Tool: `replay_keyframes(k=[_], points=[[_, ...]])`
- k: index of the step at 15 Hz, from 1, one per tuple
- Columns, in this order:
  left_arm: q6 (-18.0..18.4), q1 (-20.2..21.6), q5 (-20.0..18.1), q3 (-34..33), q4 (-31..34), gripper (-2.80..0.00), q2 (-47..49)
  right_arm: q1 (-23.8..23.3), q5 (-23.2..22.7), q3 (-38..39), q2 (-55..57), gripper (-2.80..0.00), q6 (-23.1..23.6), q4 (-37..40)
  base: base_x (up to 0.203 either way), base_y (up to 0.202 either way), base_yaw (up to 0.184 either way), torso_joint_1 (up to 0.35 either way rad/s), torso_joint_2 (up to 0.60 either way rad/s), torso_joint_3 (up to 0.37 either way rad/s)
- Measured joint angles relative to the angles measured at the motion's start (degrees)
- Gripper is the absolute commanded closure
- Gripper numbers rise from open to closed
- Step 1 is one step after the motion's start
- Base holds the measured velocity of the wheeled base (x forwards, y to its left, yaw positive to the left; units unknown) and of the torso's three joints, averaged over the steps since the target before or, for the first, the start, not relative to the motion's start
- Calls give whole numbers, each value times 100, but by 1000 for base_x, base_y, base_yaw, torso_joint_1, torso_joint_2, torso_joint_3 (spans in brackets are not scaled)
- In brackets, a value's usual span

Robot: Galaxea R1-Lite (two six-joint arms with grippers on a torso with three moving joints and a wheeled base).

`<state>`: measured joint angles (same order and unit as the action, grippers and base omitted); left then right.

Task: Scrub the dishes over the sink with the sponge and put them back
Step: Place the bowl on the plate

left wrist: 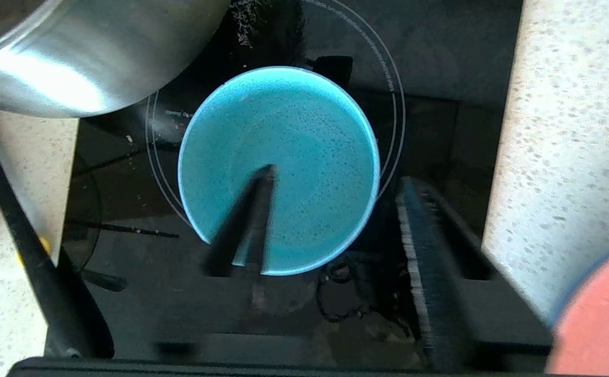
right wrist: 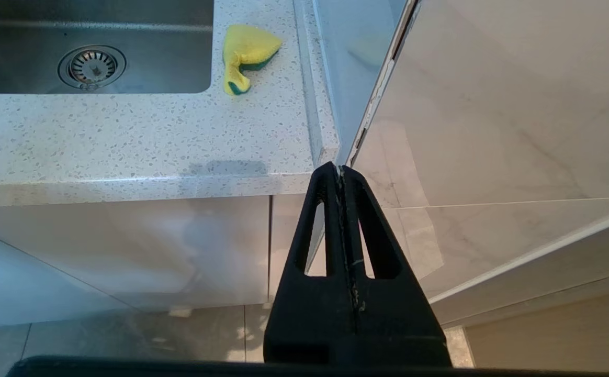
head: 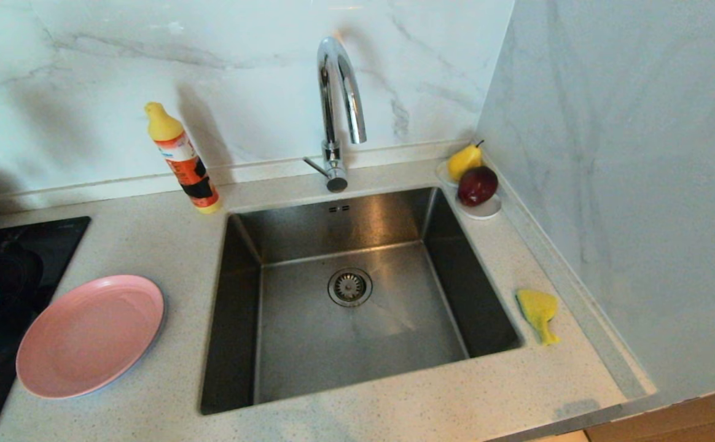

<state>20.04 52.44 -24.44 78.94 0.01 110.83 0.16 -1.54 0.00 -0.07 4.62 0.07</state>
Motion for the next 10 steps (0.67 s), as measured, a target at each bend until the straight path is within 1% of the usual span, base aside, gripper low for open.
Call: replay_keyframes(k=[4,10], points=[[71,1,0,396,443,-280,425,0,-2,0,0,0,0,2,0,0,0,0,0,0],[77,-7,-20,476,440,-280,762,0,-2,0,0,0,-2,2,0,0,0,0,0,0]])
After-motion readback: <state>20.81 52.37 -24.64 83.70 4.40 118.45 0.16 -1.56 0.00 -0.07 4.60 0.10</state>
